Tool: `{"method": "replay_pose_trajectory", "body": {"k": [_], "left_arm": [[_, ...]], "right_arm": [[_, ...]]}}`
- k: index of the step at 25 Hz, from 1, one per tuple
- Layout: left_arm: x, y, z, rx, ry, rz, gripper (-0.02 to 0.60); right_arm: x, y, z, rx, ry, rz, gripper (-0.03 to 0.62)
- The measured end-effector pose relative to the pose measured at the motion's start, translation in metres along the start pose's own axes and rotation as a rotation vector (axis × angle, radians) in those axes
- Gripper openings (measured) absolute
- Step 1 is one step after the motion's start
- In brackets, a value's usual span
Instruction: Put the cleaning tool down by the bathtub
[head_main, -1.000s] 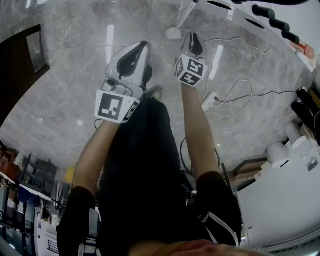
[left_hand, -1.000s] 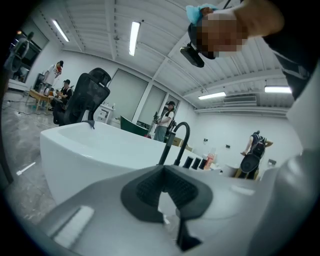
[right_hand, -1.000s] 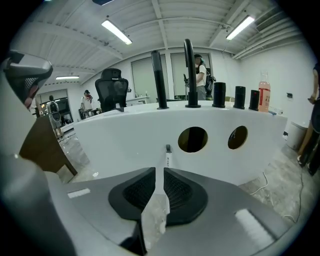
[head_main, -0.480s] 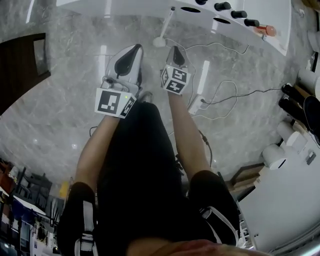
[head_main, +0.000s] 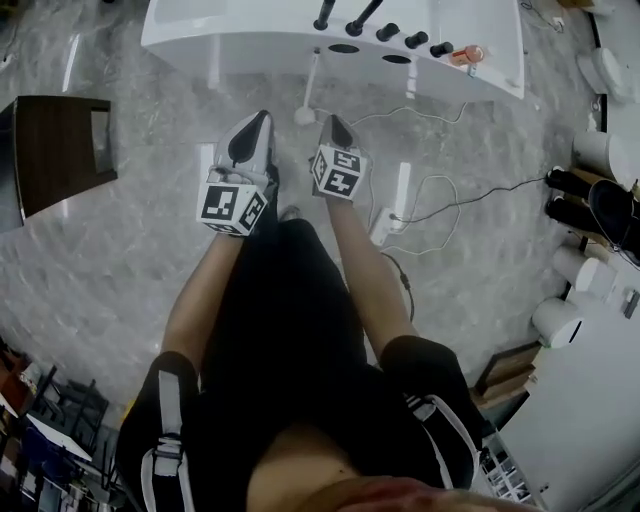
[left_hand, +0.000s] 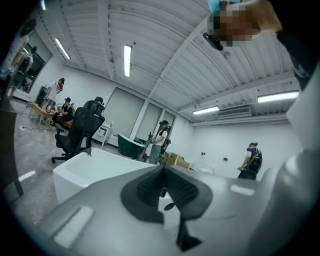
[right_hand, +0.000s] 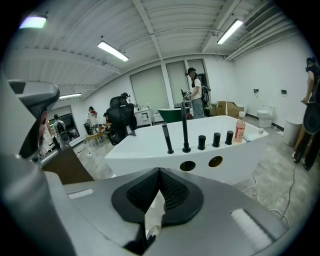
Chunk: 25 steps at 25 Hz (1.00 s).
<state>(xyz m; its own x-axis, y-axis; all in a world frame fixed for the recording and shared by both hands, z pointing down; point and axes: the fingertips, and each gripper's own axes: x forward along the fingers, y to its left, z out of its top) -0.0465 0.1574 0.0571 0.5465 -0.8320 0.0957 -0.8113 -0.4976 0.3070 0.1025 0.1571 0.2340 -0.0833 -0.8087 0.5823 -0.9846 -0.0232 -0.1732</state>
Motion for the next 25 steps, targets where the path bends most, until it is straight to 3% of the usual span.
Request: {"method": "replay_pose_trajectory", "body": {"k": [12,25], "left_arm": [[-0.067,-0.079,0.048,0.001,0.029,-0.029,0.009],[-0.105,-0.104,0.099,0.020,0.051,-0.158,0.009]], "right_arm": [[-0.156,0.021,0.073,0.005,-0.150,0.064,0.000],[-0.268,0.074,0.130,-0.082,-0.311,0.069,0.000]]}}
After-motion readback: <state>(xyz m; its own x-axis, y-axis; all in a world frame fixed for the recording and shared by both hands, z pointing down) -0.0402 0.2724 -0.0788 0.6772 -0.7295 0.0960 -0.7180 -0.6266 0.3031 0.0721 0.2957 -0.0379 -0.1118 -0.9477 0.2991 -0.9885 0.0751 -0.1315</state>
